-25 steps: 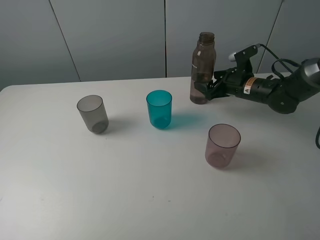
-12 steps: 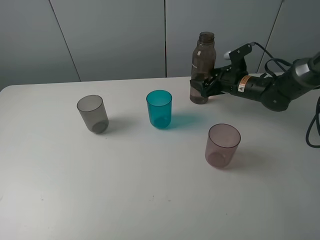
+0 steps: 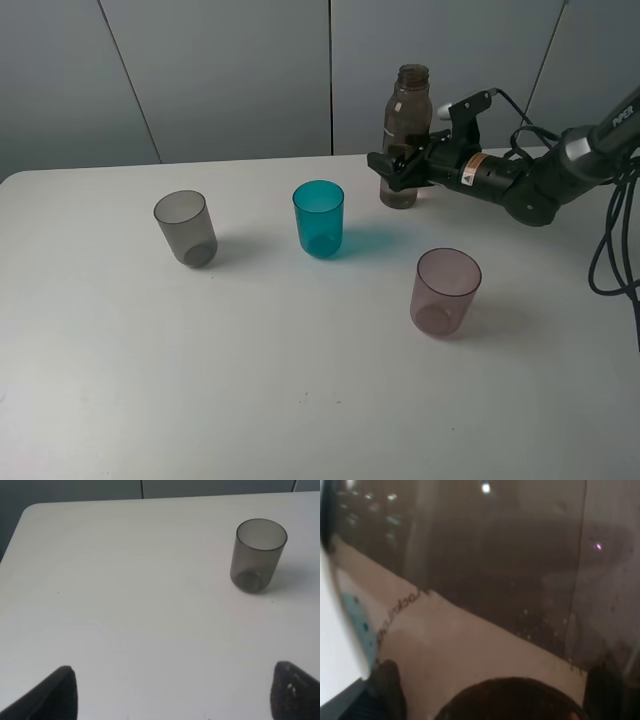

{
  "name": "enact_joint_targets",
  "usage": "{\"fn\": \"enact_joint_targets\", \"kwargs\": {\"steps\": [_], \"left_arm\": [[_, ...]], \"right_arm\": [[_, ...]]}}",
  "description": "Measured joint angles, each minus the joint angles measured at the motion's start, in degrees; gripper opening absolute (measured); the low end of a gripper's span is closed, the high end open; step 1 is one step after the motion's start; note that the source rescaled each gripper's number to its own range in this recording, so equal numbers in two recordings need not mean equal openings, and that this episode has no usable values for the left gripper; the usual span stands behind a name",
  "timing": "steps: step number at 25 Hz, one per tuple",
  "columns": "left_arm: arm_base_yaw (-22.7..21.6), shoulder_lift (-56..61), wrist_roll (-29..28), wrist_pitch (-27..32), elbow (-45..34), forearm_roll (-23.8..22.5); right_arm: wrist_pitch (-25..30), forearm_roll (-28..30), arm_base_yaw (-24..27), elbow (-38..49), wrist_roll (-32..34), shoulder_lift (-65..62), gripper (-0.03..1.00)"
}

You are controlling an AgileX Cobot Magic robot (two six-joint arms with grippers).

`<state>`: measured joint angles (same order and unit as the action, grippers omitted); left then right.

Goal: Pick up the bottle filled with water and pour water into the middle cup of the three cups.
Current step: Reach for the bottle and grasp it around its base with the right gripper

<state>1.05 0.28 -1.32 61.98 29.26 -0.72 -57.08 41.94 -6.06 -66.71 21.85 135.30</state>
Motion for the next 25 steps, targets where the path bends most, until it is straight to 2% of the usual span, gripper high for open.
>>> {"fn": "enact_joint_targets", "kwargs": {"steps": [25], "left_arm": [[0.0,0.0,0.0,0.0,0.0,0.0]], "right_arm": [[-3.7,-2.1,-0.6,-0.4,-3.2,2.0,0.9]]}}
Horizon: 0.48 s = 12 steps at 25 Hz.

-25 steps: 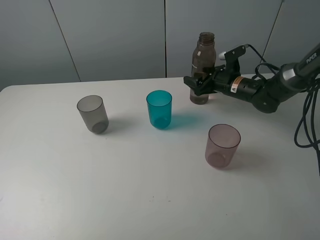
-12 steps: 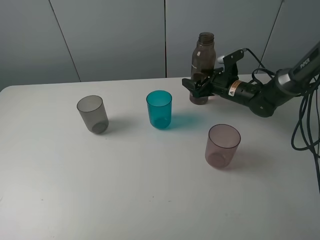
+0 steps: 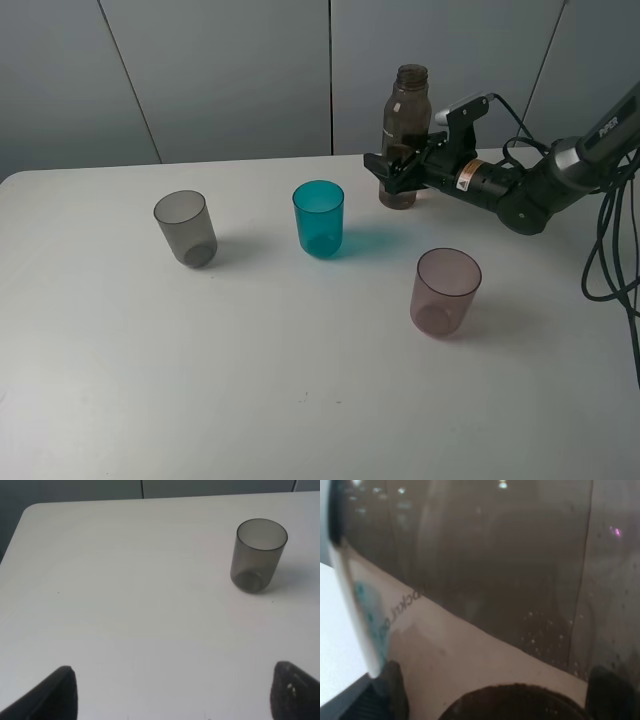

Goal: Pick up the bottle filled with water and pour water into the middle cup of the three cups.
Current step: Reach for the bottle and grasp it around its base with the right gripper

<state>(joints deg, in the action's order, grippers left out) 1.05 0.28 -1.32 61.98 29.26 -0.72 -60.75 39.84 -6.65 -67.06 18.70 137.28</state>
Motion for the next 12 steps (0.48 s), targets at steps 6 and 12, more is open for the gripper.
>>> {"fn": "enact_joint_targets", "kwargs": {"steps": [6,12], "left_arm": [[0.0,0.0,0.0,0.0,0.0,0.0],[0.0,0.0,0.0,0.0,0.0,0.0]], "right_arm": [[-0.1,-0.1,0.0,0.0,-0.2,0.0,0.85],[-0.1,-0.4,0.0,0.0,-0.8,0.0,0.02]]}}
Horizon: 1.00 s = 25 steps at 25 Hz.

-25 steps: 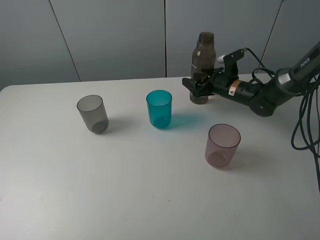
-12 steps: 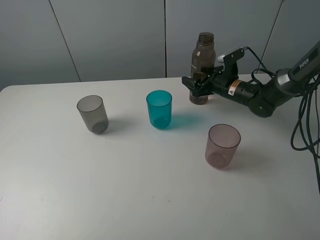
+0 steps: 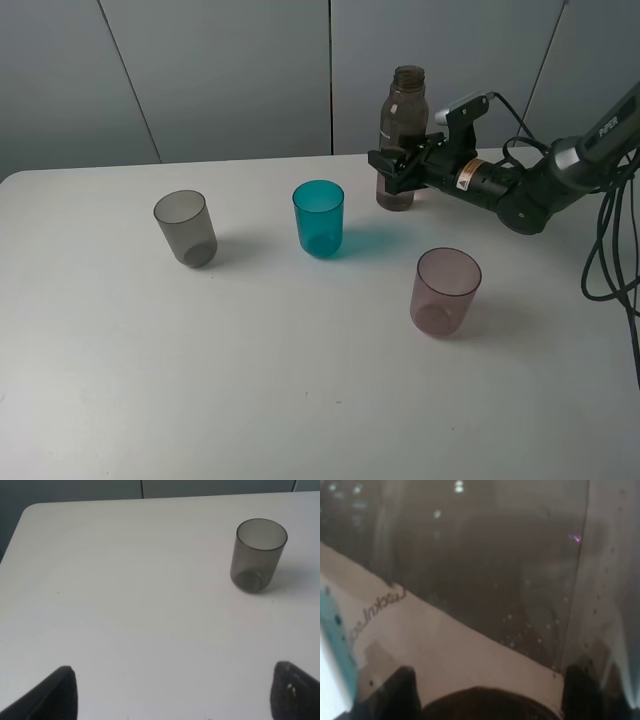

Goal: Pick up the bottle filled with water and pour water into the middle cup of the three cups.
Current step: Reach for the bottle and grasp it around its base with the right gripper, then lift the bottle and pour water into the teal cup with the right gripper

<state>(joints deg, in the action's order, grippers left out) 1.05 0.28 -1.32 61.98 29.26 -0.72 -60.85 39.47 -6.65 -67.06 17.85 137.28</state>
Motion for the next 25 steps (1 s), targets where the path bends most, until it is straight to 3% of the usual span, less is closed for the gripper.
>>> {"fn": "enact_joint_targets", "kwargs": {"steps": [11,16,25], "left_arm": [[0.0,0.0,0.0,0.0,0.0,0.0],[0.0,0.0,0.0,0.0,0.0,0.0],[0.0,0.0,0.0,0.0,0.0,0.0]], "right_arm": [[0.0,0.0,0.0,0.0,-0.3,0.0,0.01],[3.6,0.2,-0.2,0.1,-1.6,-2.9,0.0],[14.1,-11.2,-2.2,5.1,-8.5,-14.5,0.0]]}}
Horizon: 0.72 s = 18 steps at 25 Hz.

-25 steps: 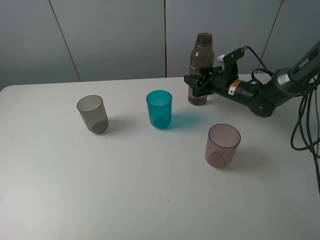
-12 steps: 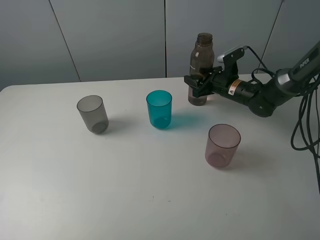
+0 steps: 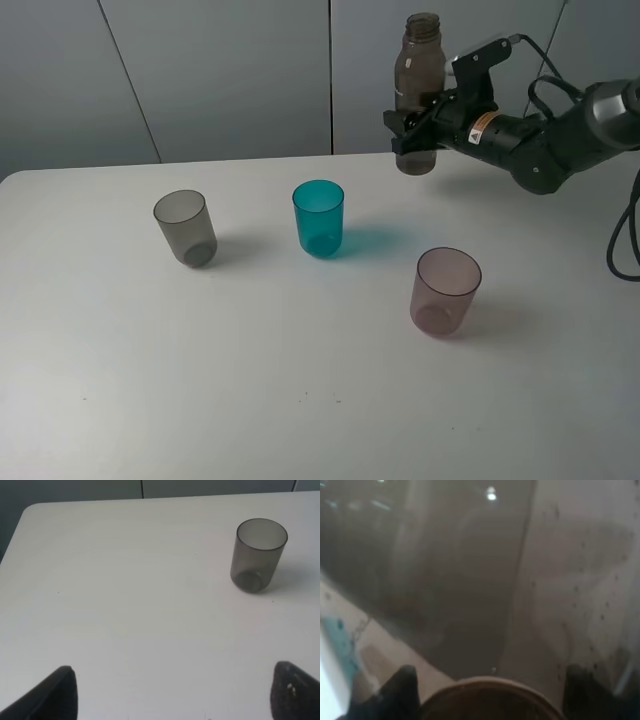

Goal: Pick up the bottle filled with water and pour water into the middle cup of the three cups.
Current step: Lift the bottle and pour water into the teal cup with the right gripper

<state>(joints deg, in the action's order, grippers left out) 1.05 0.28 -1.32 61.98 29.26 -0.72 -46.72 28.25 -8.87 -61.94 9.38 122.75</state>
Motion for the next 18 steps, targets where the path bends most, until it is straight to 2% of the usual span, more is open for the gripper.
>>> {"fn": "enact_joint_targets", "kwargs": {"steps": [7,12,18], "left_arm": [[0.0,0.0,0.0,0.0,0.0,0.0],[0.0,0.0,0.0,0.0,0.0,0.0],[0.0,0.0,0.0,0.0,0.0,0.0]], "right_arm": [[2.9,-9.6,-1.7,10.7,-11.5,-8.0,0.0],[3.5,-17.6,-6.6,13.3,-19.3,-10.6,0.0],[5.0,-28.3,-13.8,13.4,-35.4,-10.6,0.0]]}}
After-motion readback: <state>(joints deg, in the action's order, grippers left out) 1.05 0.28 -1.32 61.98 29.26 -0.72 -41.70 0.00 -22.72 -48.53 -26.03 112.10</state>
